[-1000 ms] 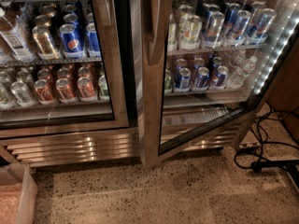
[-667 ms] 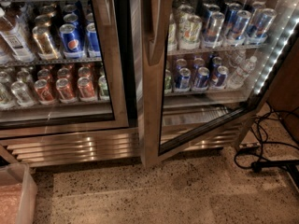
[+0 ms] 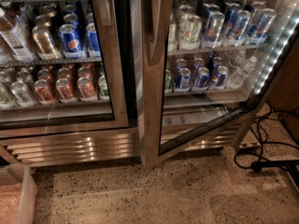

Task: Open right fridge door

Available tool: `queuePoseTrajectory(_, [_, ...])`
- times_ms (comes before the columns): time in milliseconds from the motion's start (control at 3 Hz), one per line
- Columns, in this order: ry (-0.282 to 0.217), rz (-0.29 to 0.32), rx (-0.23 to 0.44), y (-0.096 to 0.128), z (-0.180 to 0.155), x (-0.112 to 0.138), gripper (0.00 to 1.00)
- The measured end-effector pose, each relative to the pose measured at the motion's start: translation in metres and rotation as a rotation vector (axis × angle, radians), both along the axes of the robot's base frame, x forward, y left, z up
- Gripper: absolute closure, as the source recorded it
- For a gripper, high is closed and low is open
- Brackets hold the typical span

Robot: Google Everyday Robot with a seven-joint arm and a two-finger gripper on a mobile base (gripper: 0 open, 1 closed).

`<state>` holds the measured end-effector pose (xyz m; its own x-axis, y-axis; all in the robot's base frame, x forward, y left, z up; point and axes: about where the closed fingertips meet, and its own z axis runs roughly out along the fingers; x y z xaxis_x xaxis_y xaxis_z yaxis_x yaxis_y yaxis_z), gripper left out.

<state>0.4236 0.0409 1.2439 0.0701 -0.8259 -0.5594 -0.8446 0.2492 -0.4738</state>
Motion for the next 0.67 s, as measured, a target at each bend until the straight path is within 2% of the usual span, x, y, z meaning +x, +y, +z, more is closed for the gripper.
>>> queuePoseTrajectory(333, [0.0,0.0,0.0,0.0,0.0,0.0,0.95])
queuePoseTrajectory(667, [0.0,0.0,0.0,0.0,0.0,0.0,0.95])
